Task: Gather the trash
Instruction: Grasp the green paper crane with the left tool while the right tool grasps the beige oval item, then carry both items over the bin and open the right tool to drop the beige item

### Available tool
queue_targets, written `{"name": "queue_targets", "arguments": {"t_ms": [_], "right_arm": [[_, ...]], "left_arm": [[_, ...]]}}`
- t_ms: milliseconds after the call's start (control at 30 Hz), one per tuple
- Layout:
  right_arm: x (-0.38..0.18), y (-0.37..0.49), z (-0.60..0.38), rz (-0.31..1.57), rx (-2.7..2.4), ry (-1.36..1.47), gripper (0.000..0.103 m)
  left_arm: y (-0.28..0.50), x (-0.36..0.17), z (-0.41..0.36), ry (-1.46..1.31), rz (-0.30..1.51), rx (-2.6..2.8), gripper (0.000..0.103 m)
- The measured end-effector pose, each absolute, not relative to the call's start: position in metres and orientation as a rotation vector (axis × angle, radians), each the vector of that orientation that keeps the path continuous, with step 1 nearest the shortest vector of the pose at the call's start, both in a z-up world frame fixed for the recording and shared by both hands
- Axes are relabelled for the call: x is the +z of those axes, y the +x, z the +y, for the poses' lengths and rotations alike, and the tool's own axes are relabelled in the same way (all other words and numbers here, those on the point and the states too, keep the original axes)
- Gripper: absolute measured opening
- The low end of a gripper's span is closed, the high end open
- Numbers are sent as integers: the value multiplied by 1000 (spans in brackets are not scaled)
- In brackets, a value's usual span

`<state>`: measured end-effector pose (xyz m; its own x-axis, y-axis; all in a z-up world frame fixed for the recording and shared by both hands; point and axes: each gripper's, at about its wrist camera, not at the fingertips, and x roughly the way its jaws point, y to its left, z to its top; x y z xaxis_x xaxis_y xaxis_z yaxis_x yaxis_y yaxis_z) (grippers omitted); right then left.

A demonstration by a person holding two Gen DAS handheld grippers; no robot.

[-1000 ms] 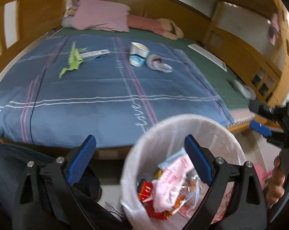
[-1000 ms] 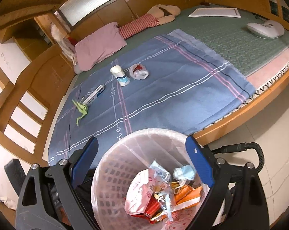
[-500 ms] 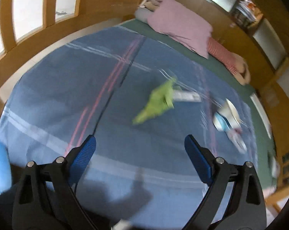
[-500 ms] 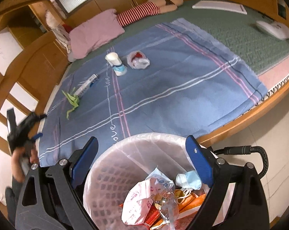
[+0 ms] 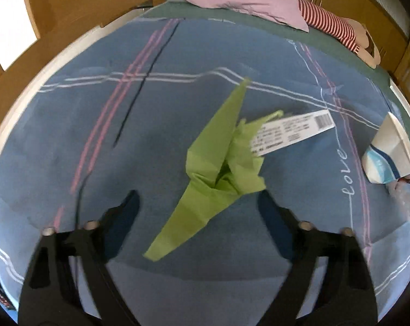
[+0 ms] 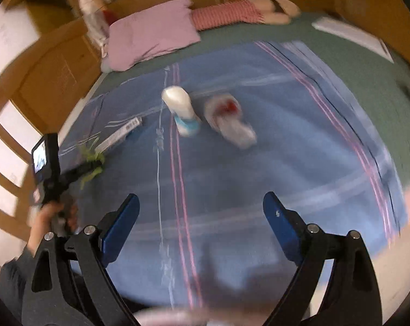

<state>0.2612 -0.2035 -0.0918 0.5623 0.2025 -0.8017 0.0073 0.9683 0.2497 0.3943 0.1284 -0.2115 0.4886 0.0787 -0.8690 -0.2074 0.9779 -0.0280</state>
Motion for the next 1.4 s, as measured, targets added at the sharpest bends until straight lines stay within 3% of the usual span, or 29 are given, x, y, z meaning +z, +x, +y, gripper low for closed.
{"name": "queue_targets", "arguments": {"t_ms": [200, 367, 400, 467, 500, 567, 933, 1400], "right_arm": [[-117, 370, -162, 964, 88, 71, 90], [-146, 412, -150, 1052, 59, 63, 87], [-145, 413, -147, 1049, 63, 38, 81], [-147, 411, -139, 1061, 69, -17, 43], [-149, 407, -138, 1072, 75, -26, 31], [-146, 399, -139, 1063, 86, -9, 27], [-75, 279, -130, 917, 262, 7, 26], [-5, 95, -186, 786, 289, 200, 26]], "left_arm": [[395, -214, 144, -209, 1047, 155, 40], [382, -211, 152, -310, 1042, 136, 37], [378, -211, 151, -302, 1040, 148, 35], [366, -205, 150, -295, 1023, 170, 34], [358, -200, 148, -294, 1012, 172, 33], [345, -189, 144, -287, 985, 173, 32], [249, -151, 111, -143, 819, 105, 31], [131, -98, 81, -313, 830, -271, 31]]}}
